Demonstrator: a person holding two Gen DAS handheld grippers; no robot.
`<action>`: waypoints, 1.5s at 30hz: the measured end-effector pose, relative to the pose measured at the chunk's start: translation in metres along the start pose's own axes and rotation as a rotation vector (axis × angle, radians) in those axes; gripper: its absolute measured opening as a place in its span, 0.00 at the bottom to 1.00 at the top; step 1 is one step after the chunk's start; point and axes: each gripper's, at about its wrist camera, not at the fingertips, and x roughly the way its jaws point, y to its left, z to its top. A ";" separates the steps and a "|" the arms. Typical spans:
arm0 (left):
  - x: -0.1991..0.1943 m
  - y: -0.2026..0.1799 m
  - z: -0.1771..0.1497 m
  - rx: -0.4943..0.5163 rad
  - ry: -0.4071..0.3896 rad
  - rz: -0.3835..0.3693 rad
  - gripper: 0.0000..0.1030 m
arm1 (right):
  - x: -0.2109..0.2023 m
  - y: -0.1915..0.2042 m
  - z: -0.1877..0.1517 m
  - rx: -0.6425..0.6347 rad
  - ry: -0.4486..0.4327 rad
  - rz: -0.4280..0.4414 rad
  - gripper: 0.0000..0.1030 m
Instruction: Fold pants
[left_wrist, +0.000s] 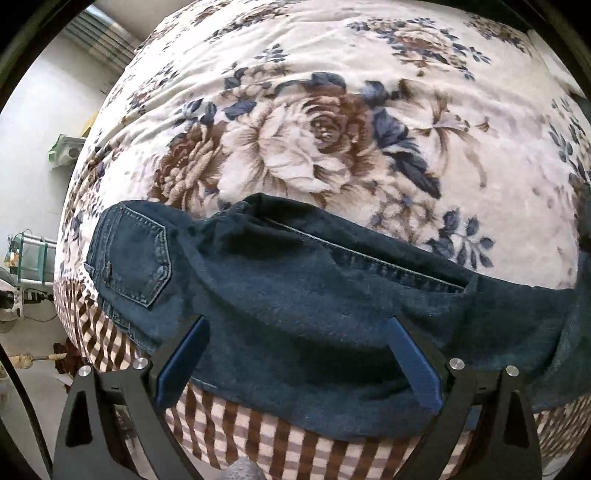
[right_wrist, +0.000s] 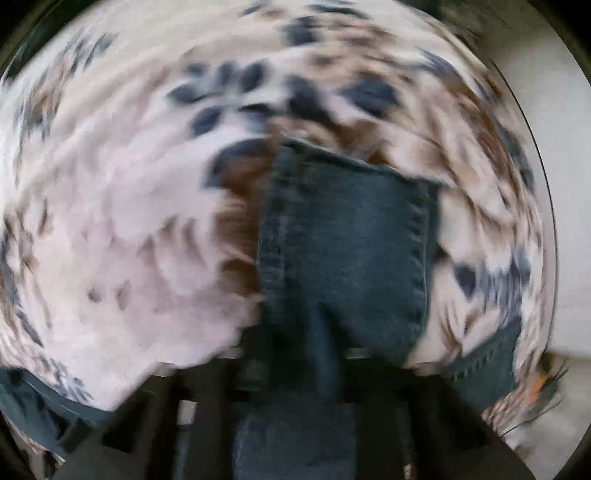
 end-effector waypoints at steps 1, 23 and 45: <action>-0.001 -0.001 -0.001 0.001 0.000 -0.004 0.95 | -0.009 -0.023 -0.009 0.084 -0.019 0.040 0.07; -0.004 -0.068 -0.029 0.128 0.078 -0.090 0.95 | 0.019 -0.270 -0.146 0.764 -0.075 0.432 0.49; -0.009 -0.097 -0.032 0.131 0.079 -0.084 0.95 | 0.033 -0.293 -0.118 0.657 -0.136 0.173 0.06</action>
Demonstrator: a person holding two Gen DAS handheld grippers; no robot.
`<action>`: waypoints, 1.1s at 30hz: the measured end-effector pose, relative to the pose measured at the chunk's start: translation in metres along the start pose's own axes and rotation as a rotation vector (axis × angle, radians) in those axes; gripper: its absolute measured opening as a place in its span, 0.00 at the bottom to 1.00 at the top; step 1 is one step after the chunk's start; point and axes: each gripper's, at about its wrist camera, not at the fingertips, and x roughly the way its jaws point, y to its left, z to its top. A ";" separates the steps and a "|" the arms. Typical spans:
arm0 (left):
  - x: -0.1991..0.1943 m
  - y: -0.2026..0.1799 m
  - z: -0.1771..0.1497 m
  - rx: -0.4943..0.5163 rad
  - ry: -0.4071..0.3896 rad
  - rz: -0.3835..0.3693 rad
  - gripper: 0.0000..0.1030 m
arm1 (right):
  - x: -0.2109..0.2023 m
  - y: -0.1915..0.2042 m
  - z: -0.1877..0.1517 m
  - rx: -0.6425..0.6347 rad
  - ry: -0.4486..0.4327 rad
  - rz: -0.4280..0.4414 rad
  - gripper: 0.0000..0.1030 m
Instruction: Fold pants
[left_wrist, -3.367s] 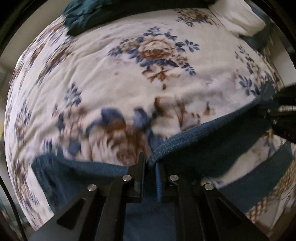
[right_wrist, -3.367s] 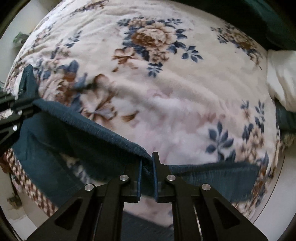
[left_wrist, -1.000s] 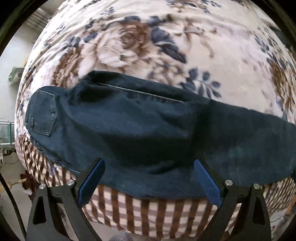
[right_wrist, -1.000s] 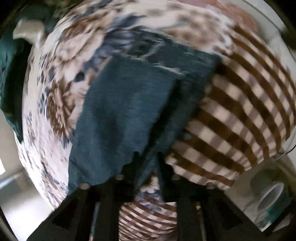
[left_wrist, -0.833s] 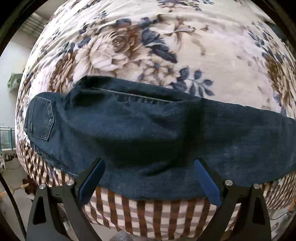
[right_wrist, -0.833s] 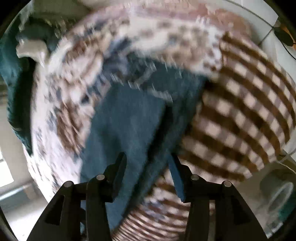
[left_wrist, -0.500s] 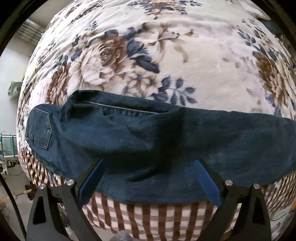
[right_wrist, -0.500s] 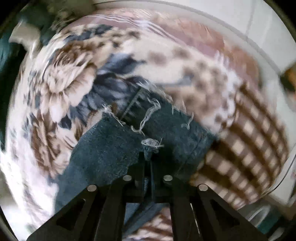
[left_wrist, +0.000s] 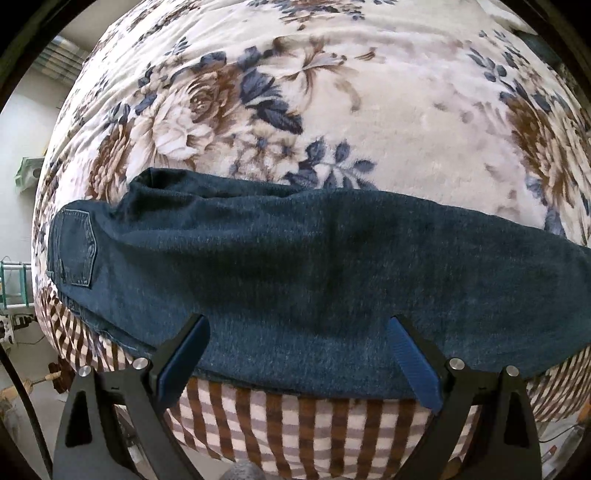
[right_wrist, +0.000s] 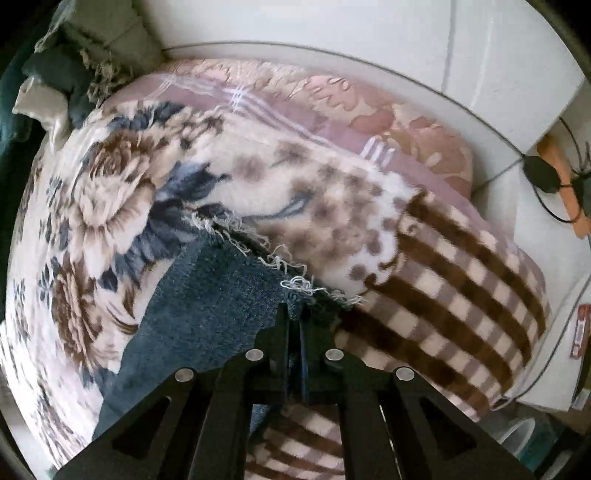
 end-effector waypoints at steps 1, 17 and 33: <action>0.001 0.001 -0.001 -0.002 0.002 0.005 0.95 | 0.008 -0.001 0.001 -0.037 0.047 -0.016 0.11; 0.007 0.218 -0.055 -0.381 0.030 0.028 0.95 | -0.032 0.193 -0.214 -0.439 0.387 0.209 0.64; 0.096 0.488 -0.045 -0.701 0.036 -0.219 0.94 | 0.034 0.283 -0.426 -0.056 0.554 0.228 0.46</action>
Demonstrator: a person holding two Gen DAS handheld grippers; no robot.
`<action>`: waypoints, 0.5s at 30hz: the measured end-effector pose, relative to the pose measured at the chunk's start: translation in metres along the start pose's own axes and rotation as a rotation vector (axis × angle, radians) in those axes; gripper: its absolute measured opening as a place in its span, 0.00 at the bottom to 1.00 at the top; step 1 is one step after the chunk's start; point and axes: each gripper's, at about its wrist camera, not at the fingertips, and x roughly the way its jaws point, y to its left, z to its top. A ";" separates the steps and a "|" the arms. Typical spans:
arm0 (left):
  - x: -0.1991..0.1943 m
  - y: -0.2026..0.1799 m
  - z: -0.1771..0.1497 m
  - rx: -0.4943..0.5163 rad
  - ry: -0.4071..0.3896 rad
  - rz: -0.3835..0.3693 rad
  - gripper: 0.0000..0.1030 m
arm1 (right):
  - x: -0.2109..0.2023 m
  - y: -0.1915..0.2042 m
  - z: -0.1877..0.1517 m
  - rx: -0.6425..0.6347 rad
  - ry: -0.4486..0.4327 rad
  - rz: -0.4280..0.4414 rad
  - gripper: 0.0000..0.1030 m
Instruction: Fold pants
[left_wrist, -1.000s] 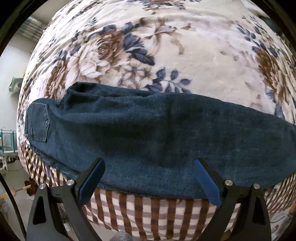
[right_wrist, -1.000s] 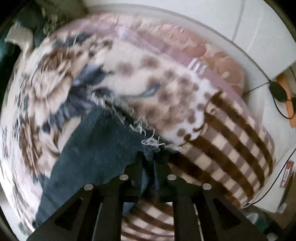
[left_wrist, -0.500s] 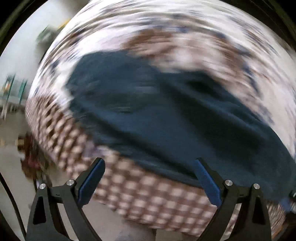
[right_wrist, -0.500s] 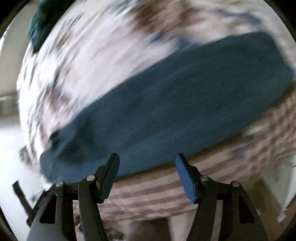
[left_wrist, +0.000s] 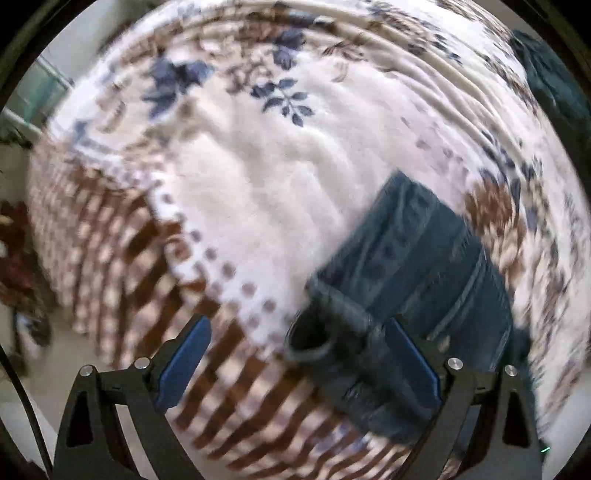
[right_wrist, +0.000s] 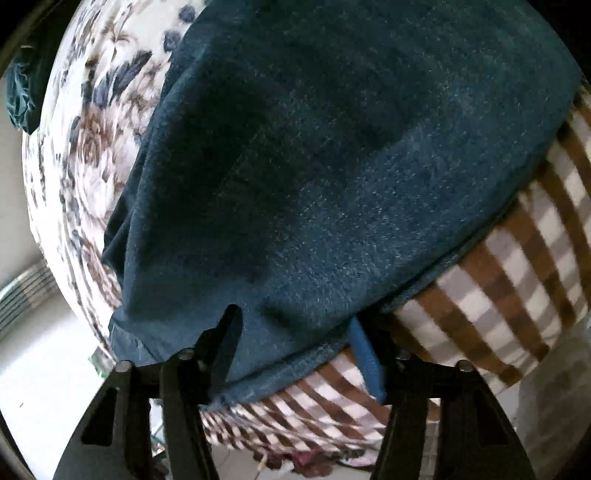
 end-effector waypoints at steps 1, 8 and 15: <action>0.009 0.002 0.007 -0.015 0.018 -0.039 0.93 | 0.000 0.000 -0.003 0.001 -0.029 -0.029 0.34; 0.018 -0.008 0.009 -0.008 -0.018 -0.167 0.14 | -0.013 0.016 -0.023 -0.044 -0.147 -0.124 0.08; -0.031 0.010 -0.013 -0.020 -0.043 -0.224 0.13 | -0.054 0.046 -0.045 -0.174 -0.252 -0.176 0.05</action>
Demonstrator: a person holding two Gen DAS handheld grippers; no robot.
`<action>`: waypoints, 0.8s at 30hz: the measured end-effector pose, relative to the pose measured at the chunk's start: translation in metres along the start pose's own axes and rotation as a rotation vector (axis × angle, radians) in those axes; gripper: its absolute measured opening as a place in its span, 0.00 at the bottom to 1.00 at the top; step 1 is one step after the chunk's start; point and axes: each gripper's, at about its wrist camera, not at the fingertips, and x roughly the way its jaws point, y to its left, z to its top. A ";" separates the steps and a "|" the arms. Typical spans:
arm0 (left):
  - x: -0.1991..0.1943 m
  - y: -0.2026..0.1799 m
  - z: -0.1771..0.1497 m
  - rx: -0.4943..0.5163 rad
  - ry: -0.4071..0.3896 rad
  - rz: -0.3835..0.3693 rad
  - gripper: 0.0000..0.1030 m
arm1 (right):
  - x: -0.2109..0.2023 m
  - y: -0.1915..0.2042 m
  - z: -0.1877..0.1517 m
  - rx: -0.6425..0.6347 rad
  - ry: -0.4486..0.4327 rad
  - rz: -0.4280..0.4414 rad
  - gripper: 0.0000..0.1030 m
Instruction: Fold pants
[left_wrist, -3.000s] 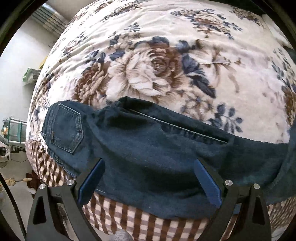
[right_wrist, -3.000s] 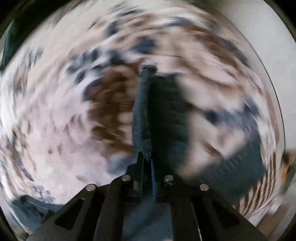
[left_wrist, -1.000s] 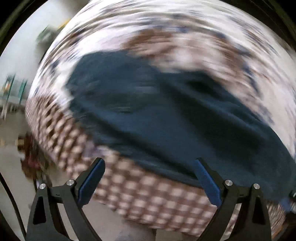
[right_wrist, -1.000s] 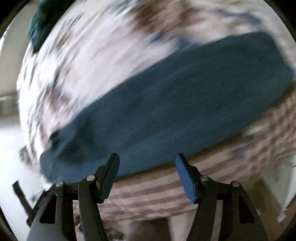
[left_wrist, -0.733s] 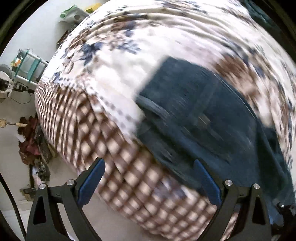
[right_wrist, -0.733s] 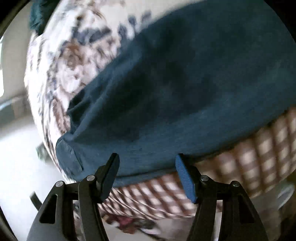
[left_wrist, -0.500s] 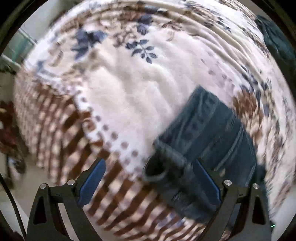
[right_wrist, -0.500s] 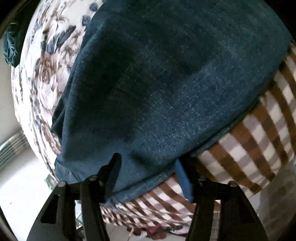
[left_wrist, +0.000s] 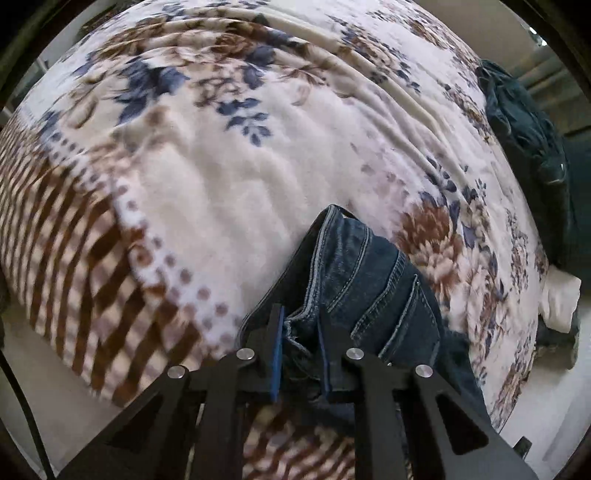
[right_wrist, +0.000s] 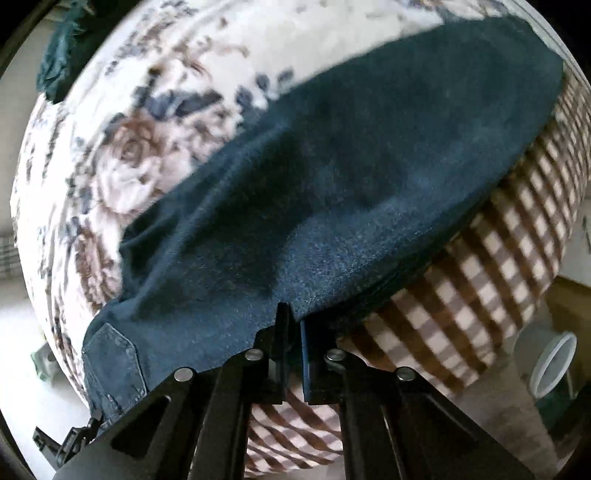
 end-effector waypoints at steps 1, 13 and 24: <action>-0.001 0.003 -0.005 0.007 0.010 0.006 0.13 | -0.004 0.000 0.000 -0.008 0.002 -0.001 0.05; 0.013 -0.003 -0.012 0.148 0.043 0.231 0.64 | 0.022 0.003 0.011 -0.185 0.292 -0.081 0.63; 0.075 -0.121 -0.012 0.523 -0.050 0.383 0.90 | 0.041 0.198 0.078 -0.709 0.238 0.074 0.63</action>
